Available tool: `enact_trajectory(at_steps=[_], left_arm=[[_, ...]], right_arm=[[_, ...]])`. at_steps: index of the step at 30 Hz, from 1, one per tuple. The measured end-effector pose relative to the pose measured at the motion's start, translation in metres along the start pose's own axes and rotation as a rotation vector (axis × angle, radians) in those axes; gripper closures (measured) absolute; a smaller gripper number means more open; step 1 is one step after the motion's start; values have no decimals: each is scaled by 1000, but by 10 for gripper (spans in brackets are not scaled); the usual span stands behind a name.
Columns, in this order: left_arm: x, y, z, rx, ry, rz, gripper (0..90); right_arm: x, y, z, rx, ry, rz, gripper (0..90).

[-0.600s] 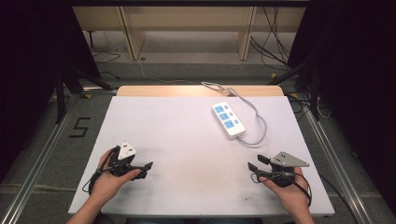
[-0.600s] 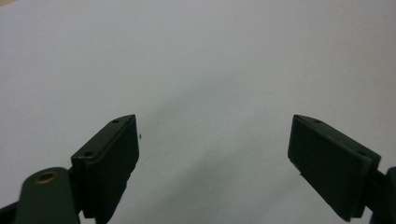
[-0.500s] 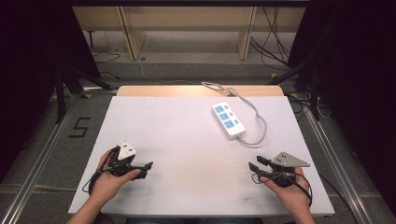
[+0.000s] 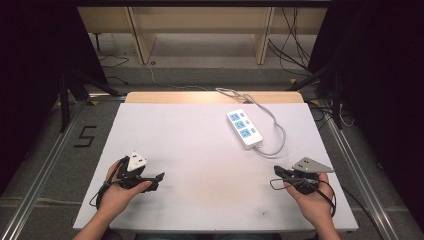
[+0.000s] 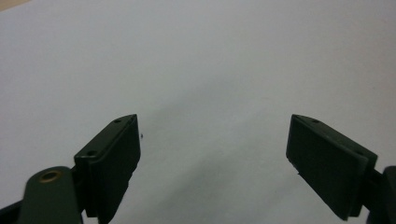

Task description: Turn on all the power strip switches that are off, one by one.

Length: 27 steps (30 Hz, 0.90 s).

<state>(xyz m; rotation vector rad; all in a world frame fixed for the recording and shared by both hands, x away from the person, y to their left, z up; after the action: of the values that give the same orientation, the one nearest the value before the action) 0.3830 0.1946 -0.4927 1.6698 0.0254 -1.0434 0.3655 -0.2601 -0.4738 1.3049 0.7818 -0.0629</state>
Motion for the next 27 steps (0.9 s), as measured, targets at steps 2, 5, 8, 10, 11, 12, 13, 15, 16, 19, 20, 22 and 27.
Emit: enact_trajectory(at_steps=[2,5,8,10,11,12,13,15,16,19,20,22,27], left_arm=[[1,-1,-1,-13,1,-2,175],[1,-1,-1,-13,-4,-8,176],[1,-1,1,-20,-9,-4,176],[2,-2,2,-13,-14,-13,176],[2,-2,2,-7,-17,-15,175],[2,-2,2,-6,-17,-13,174],[2,-2,2,-9,-16,-12,174],[3,-1,0,-9,-14,-10,174],[3,-1,0,-10,-14,-13,174],[3,-2,1,-8,-16,-16,175],[2,-2,2,-4,-17,-18,174],[3,-2,2,-1,-18,-19,174],[3,-2,2,-1,-17,-17,174]], right_arm=[[-1,4,2,2,-7,-6,900],[0,8,5,13,-16,-16,900],[2,11,9,21,-21,-28,900],[4,14,10,20,-26,-43,900],[4,15,11,20,-28,-48,900],[5,17,12,17,-29,-52,900],[6,18,12,20,-29,-57,900],[8,20,13,18,-31,-73,900],[10,21,14,12,-33,-78,900],[15,24,15,3,-39,-98,900],[16,26,16,-3,-41,-103,900],[18,28,15,0,-40,-111,900],[23,36,15,-12,-41,-136,900]])
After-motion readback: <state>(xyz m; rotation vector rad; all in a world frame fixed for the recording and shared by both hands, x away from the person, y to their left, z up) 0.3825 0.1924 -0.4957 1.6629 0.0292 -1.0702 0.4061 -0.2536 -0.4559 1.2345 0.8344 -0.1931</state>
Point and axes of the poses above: each handheld gripper's, and its own axes: x roughly forward along the jaws, y roughly out of its top, z roughly to its right, the point moved 4 cm from there along x, roughly forward along the jaws, and after that the axes turned 6 degrees about -y, right-handed, at the moved point
